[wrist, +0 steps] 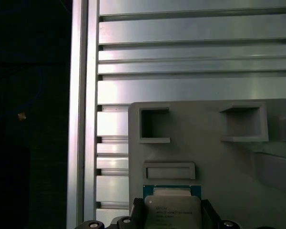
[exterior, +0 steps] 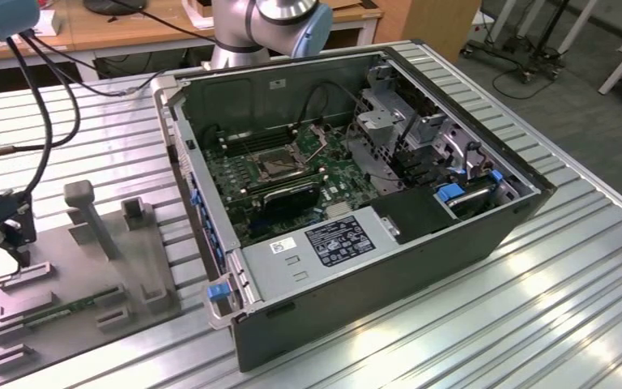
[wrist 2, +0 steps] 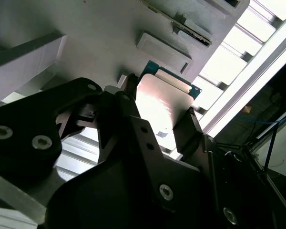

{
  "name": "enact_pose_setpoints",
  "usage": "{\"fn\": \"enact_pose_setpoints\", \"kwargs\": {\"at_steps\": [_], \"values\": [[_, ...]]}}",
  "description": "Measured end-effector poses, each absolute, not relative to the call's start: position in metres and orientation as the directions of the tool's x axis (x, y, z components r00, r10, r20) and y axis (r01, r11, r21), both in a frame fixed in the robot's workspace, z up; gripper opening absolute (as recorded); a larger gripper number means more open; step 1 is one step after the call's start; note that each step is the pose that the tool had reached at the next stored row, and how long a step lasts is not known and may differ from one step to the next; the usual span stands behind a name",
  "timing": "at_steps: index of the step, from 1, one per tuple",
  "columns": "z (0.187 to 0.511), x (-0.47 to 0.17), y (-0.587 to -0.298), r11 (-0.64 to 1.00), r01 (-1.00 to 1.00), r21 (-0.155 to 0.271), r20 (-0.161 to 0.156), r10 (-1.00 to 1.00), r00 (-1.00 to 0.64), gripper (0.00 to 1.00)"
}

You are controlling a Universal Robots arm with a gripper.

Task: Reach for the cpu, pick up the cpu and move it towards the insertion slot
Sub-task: 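Pick up the cpu and move it towards the insertion slot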

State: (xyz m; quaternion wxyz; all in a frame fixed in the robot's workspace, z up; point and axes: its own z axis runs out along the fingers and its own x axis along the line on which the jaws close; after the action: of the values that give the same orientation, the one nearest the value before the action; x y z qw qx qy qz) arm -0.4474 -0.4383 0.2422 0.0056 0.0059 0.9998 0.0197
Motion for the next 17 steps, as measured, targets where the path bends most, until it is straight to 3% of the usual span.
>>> {"fn": "enact_pose_setpoints", "kwargs": {"at_steps": [17], "values": [[0.254,-0.447,-0.438,0.999,0.012,0.040,-0.011,0.012,-1.000,0.55]]}}
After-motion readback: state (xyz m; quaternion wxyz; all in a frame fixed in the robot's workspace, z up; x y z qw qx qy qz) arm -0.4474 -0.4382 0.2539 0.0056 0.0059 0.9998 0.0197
